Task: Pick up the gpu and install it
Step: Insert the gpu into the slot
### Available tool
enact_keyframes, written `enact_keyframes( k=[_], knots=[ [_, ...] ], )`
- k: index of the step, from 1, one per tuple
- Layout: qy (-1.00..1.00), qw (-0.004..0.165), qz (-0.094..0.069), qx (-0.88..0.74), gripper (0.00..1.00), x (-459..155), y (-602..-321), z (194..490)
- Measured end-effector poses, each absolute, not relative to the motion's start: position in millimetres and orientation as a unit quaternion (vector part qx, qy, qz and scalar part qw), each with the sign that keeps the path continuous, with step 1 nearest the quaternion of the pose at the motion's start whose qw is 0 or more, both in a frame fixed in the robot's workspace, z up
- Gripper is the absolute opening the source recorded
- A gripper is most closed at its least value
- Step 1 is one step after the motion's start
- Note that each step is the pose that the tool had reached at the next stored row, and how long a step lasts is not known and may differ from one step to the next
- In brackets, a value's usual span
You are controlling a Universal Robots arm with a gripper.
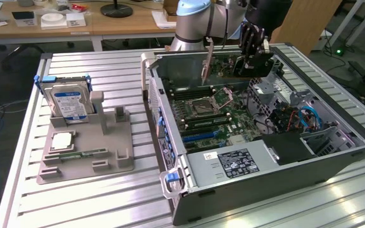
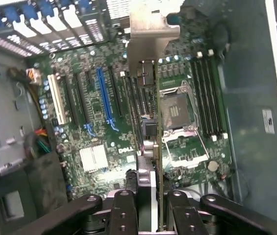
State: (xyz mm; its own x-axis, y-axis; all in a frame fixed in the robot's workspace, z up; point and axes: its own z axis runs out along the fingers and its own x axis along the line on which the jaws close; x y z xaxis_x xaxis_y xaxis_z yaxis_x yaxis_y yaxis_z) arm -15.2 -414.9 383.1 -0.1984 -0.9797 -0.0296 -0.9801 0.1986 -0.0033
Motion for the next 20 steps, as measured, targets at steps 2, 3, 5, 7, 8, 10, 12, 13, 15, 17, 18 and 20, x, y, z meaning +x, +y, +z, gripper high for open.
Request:
enact_keyframes(
  k=[2, 3, 5, 7, 8, 10, 12, 13, 15, 17, 18, 20],
  knots=[
    [0.764, 0.013, 0.008, -0.645, 0.28, -15.2, -414.9, 382.5],
    [0.76, 0.013, 0.008, -0.649, 0.28, -15.1, -415.0, 382.3],
    [0.756, 0.014, 0.007, -0.655, 0.28, -15.1, -415.0, 381.5],
    [0.755, 0.015, 0.006, -0.655, 0.28, -15.4, -415.0, 379.4],
    [0.755, 0.017, 0.004, -0.656, 0.28, -15.4, -415.0, 378.8],
    [0.755, 0.02, 0.001, -0.656, 0.28, -15.4, -415.4, 377.9],
    [0.753, 0.022, 0.0, -0.658, 0.28, -15.8, -415.7, 376.2],
    [0.752, 0.022, 0.001, -0.659, 0.28, -16.6, -415.7, 374.9],
    [0.749, 0.025, 0.004, -0.662, 0.28, -17.5, -415.7, 372.7],
    [0.748, 0.026, 0.006, -0.663, 0.28, -17.6, -416.0, 369.7],
    [0.748, 0.026, 0.006, -0.663, 0.28, -17.6, -416.1, 368.5],
    [0.748, 0.026, 0.006, -0.664, 0.28, -17.6, -416.1, 366.4]
  ],
)
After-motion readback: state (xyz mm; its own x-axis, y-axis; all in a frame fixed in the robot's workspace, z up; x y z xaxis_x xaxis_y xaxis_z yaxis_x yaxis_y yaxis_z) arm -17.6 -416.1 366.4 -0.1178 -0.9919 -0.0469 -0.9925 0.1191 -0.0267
